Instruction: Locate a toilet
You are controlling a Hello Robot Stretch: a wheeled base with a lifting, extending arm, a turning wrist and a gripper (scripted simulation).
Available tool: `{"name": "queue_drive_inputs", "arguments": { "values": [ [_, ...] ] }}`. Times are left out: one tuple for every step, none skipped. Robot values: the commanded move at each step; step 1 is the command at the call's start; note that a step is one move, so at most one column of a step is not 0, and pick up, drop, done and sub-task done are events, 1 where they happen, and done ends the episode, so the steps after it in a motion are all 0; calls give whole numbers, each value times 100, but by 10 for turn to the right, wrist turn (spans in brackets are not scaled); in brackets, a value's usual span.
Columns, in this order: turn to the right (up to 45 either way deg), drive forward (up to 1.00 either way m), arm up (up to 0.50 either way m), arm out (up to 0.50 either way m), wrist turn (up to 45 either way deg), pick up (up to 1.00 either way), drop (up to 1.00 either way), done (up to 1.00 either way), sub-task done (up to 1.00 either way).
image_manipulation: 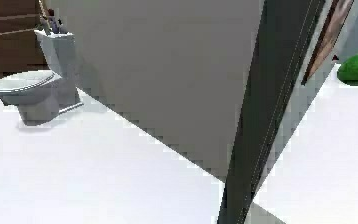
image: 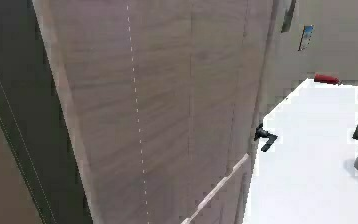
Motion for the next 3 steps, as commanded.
{"name": "queue_drive_inputs", "arguments": {
  "values": [
    [420, 0, 0, 0, 0, 0, 0, 0, 0],
    [0, 30, 0, 0, 0, 0, 0, 0, 0],
    [90, 0, 0, 0, 0, 0, 0, 0, 0]
  ]
}}
